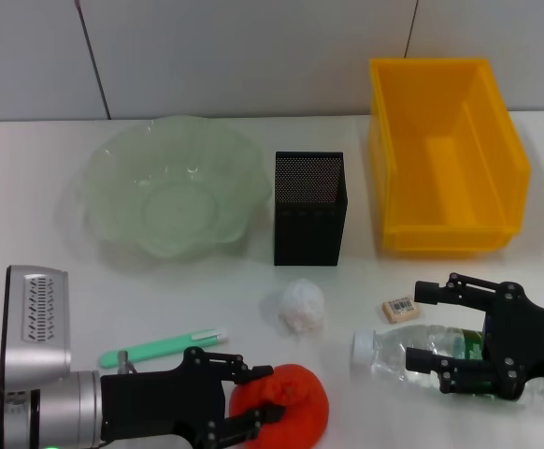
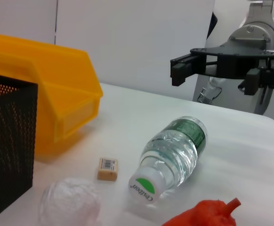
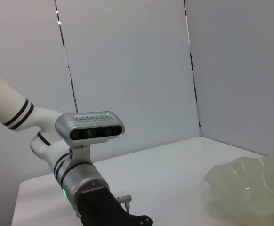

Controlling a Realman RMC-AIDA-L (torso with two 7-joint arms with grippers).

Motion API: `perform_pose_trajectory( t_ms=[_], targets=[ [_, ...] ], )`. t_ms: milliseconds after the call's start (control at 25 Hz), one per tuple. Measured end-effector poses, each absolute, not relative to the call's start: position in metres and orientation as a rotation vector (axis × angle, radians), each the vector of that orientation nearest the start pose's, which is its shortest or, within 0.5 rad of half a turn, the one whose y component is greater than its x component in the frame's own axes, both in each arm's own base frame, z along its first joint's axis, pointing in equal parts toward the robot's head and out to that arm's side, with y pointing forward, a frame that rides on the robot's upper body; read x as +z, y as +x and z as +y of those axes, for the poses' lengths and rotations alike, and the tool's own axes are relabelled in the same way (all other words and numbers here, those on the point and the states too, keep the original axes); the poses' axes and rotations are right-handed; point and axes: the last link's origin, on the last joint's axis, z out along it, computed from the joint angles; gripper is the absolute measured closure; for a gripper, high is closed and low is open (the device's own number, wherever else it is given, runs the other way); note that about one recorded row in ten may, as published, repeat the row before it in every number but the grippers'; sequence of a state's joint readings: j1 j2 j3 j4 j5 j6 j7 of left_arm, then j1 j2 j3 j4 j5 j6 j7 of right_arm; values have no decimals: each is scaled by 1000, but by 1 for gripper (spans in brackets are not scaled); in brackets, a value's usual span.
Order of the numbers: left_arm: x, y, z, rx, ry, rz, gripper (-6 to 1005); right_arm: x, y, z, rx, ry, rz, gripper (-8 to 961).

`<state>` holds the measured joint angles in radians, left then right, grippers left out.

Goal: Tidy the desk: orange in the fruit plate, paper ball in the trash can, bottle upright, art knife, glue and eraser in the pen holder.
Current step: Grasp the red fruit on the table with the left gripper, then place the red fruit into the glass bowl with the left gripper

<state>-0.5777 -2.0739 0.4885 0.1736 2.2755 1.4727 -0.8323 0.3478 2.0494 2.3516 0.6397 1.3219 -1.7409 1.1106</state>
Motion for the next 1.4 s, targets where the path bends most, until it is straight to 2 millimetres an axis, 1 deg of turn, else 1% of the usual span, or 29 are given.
perform_pose_trajectory(
  t_ms=[280,440,480,560,720,800,840,920,1120,1280,1400],
  targets=[
    [-80,-280,271,-715,-2906,-372,621,9,287,268,875,-2741,375,159],
    [-61,-277,283,-775,-2844,-351,716,10,287,268,875,-2738,379,161],
    [-51,-276,287,-809,-2806,-340,731,10,287,268,876,-2737,381,161],
    [-40,-275,292,-839,-2751,-323,762,9,287,267,876,-2737,382,162],
    [-10,-276,314,-900,-2539,-321,793,9,288,267,878,-2737,385,163],
    [2,-277,329,-914,-2413,-353,808,9,288,267,878,-2737,386,164],
    [5,-277,333,-913,-2379,-365,817,9,287,267,879,-2739,384,164],
    [12,-278,349,-903,-2278,-410,834,8,286,268,880,-2741,381,165],
    [16,-275,380,-836,-2168,-471,880,6,284,269,884,-2749,373,167],
    [8,-274,397,-757,-2134,-521,904,6,283,269,886,-2750,371,169],
    [6,-276,405,-717,-2105,-552,912,5,282,269,885,-2753,369,170]
  ],
)
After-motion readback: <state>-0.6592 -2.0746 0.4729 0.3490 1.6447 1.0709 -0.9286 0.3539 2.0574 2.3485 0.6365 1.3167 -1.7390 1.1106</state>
